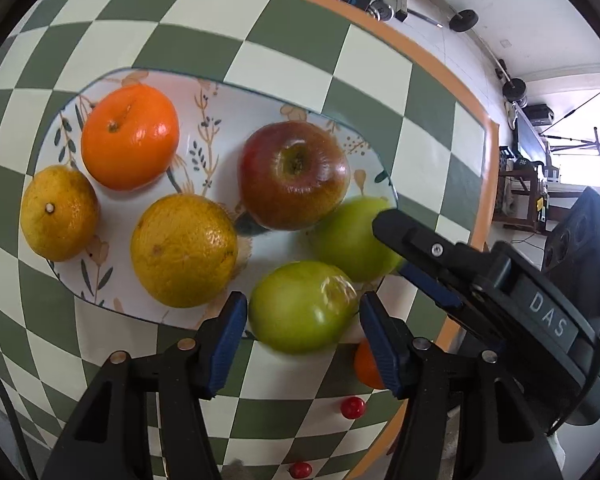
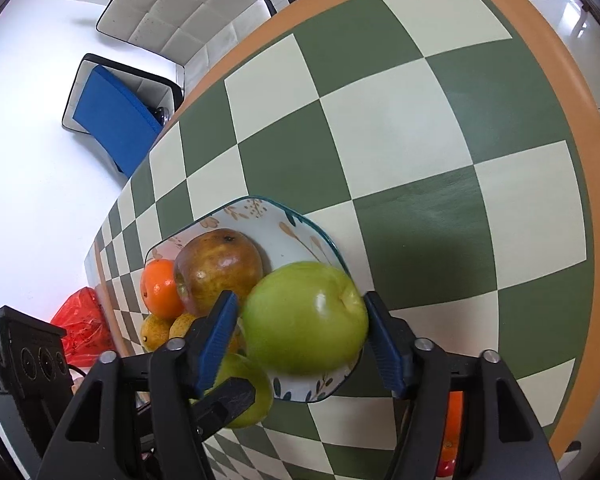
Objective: Organize fruits
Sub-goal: 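Carry both green apples onto the plate and open both grippers, then withdraw both grippers from the plate toward the remaining oranges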
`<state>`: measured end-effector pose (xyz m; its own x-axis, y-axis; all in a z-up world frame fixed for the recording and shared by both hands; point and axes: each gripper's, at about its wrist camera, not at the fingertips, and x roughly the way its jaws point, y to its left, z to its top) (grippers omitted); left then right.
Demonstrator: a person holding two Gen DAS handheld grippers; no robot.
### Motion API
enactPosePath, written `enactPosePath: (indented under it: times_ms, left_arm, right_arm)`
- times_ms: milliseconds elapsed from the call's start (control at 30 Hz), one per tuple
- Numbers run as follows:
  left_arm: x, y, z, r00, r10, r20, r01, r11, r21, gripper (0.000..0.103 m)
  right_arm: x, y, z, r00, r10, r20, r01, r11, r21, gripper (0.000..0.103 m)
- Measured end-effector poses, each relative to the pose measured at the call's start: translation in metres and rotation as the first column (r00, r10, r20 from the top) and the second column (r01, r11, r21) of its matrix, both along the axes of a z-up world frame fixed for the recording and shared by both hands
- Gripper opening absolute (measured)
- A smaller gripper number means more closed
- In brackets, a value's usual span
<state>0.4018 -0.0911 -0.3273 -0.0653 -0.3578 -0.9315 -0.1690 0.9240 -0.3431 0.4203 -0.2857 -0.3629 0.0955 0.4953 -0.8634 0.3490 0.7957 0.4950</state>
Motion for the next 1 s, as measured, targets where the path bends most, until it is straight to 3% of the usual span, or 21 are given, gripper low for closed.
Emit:
enactPosePath:
  times_ms: [33, 100, 233, 300, 433, 533, 767, 1000]
  left_arm:
    - [0.001, -0.002, 0.003, 1.0, -0.005, 0.016, 0.005, 1.0, 0.008, 0.077]
    - [0.002, -0.003, 0.009, 0.999, -0.022, 0.041, 0.021, 0.999, 0.026, 0.089]
    - [0.003, 0.004, 0.024, 0.996, -0.043, 0.082, 0.038, 0.997, 0.07, 0.089]
    - [0.001, 0.009, 0.032, 0.991, -0.069, 0.113, 0.054, 0.99, 0.133, 0.089]
    - [-0.005, 0.024, 0.044, 0.973, -0.143, 0.178, 0.084, 0.949, 0.304, 0.089]
    - [-0.011, 0.038, 0.045, 0.963, -0.178, 0.202, 0.089, 0.919, 0.385, 0.089]
    - [-0.031, 0.059, 0.054, 0.952, -0.195, 0.235, 0.079, 0.9, 0.429, 0.089]
    - [-0.061, 0.063, 0.092, 0.916, -0.233, 0.328, 0.063, 0.889, 0.454, 0.089]
  right_arm:
    - [0.0, -0.001, 0.002, 1.0, 0.0, 0.0, 0.0, 1.0, -0.009, 0.071]
    - [-0.001, -0.002, 0.005, 1.0, 0.0, 0.007, 0.0, 1.0, -0.015, 0.075]
    - [-0.004, -0.004, 0.017, 1.0, 0.005, 0.024, -0.004, 0.999, -0.054, 0.081]
    - [-0.005, -0.004, 0.023, 0.999, 0.019, 0.036, -0.016, 0.996, -0.084, 0.086]
    - [-0.012, 0.006, 0.043, 0.992, 0.095, 0.079, -0.075, 0.972, -0.221, 0.089]
    - [-0.021, 0.02, 0.054, 0.983, 0.16, 0.091, -0.123, 0.938, -0.325, 0.094]
    - [-0.056, 0.057, 0.074, 0.957, 0.261, 0.128, -0.171, 0.862, -0.478, 0.094]
    - [-0.091, 0.066, 0.111, 0.948, 0.245, 0.203, -0.113, 0.857, -0.503, 0.094]
